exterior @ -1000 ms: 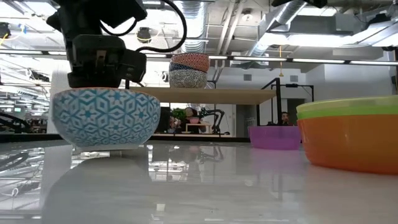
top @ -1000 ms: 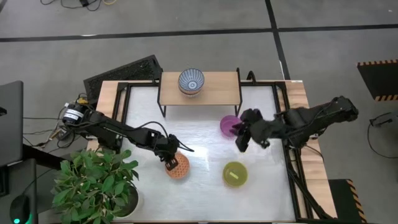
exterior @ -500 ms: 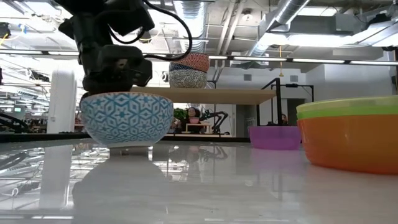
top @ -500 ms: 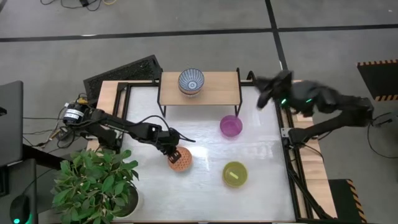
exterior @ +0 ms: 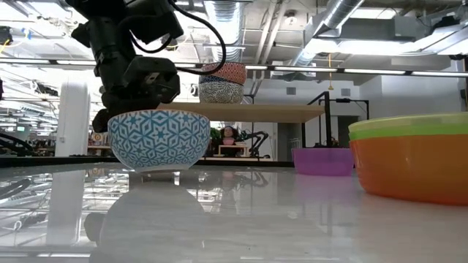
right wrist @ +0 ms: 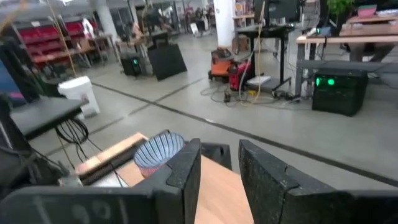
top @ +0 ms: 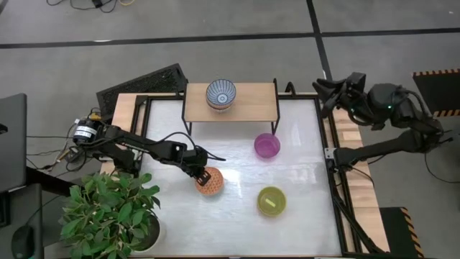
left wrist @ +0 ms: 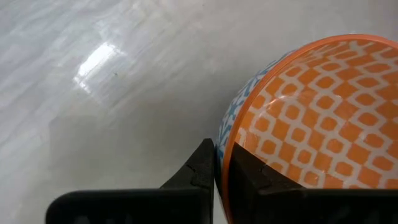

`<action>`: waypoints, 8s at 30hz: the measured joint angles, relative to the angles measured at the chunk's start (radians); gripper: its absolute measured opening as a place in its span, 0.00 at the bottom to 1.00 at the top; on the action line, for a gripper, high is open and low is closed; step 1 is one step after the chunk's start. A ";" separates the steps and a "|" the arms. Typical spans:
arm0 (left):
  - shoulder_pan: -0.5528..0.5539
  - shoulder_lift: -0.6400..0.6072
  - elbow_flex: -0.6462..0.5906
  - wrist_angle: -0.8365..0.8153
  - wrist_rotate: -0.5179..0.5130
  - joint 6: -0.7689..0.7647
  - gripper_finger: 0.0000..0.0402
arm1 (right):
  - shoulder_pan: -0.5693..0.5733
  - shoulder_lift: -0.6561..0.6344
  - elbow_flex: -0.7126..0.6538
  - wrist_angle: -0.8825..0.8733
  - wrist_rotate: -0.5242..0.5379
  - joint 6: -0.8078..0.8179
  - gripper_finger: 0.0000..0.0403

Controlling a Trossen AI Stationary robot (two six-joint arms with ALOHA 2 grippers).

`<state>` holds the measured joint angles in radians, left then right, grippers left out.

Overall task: Place and stack bowls onto a shelf
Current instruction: Stack the orange patterned bowl on top of the blue patterned bowl on the shelf

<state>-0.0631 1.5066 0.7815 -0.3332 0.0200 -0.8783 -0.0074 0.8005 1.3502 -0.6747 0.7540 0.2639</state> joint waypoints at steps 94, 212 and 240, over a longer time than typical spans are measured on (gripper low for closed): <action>0.039 0.000 0.000 0.019 -0.017 0.048 0.02 | 0.001 0.122 -0.001 -0.214 -0.235 0.209 0.33; 0.039 0.000 0.000 0.051 -0.054 0.028 0.02 | 0.264 0.604 -0.001 -0.106 -0.338 0.682 0.33; 0.039 0.000 0.000 0.040 -0.089 0.047 0.02 | 0.287 0.744 -0.001 -0.040 -0.403 0.812 0.33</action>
<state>-0.0242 1.5070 0.7818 -0.2927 -0.0689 -0.8310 0.2798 1.5448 1.3495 -0.7145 0.3506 1.0763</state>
